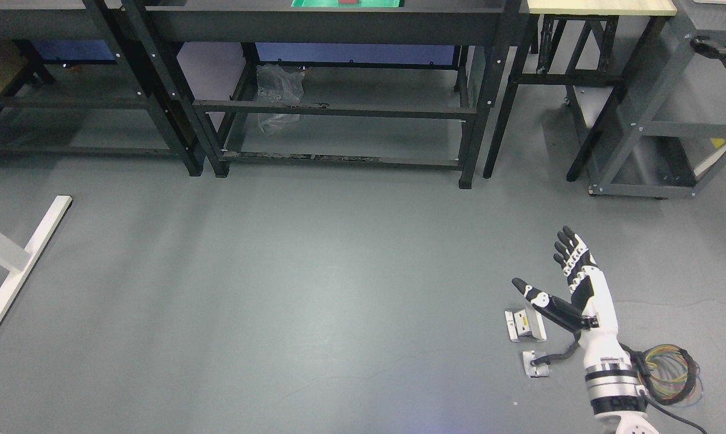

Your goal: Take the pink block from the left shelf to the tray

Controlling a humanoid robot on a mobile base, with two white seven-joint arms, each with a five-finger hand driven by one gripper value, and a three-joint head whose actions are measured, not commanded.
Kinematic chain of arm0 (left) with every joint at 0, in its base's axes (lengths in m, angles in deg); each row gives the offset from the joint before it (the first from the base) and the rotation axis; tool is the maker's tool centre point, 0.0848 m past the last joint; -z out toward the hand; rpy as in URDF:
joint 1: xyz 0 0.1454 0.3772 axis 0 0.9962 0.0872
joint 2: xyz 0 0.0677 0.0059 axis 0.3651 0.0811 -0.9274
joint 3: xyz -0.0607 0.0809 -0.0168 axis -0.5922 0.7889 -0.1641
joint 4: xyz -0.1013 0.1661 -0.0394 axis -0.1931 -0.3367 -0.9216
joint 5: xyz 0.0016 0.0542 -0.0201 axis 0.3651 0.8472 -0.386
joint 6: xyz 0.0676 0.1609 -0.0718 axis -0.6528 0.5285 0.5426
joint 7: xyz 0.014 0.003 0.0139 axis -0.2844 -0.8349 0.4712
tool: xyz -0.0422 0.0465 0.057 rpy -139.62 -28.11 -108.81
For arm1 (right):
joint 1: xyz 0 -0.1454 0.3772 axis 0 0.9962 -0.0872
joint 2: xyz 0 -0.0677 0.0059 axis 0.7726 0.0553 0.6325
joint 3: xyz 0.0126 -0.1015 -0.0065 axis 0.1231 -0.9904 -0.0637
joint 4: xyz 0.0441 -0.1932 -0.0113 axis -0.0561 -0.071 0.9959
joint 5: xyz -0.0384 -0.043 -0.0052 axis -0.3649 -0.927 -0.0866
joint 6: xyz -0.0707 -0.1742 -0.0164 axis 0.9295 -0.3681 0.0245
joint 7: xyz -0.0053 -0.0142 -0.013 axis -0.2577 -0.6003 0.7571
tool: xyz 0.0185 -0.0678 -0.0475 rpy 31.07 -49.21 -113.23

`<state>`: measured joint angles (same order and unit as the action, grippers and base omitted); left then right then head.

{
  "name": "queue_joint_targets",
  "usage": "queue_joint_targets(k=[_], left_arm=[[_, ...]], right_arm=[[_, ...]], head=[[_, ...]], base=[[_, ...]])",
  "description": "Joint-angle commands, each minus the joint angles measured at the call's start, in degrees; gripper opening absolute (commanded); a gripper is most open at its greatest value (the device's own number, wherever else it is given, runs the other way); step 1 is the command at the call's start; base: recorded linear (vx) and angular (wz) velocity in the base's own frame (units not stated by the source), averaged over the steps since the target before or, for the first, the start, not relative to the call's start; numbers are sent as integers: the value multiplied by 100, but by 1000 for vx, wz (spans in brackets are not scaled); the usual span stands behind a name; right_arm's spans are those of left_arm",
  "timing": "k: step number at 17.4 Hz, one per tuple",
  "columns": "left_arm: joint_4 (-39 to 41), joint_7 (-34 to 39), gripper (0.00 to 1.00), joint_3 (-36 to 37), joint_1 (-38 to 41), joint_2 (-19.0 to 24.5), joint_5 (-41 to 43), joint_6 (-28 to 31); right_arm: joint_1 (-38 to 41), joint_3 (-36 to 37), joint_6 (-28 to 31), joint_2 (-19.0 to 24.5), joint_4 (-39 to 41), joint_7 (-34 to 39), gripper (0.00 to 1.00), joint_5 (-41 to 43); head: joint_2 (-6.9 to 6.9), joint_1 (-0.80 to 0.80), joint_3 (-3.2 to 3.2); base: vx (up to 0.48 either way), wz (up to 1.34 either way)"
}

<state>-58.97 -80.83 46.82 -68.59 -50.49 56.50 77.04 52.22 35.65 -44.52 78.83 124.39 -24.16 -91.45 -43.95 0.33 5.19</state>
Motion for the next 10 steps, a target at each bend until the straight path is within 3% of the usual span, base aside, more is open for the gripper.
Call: queue_joint_targets(k=[1, 10], left_arm=[[100, 3, 100, 0, -123, 100, 9, -4], [100, 3, 100, 0, -123, 100, 9, -4]], right_arm=[[-24, 16, 3, -100, 1, -2, 100, -48], [2, 25, -15, -100, 1, -46, 100, -40]], head=[[0, 0, 0], [0, 0, 0]], base=[[0, 0], [0, 0]])
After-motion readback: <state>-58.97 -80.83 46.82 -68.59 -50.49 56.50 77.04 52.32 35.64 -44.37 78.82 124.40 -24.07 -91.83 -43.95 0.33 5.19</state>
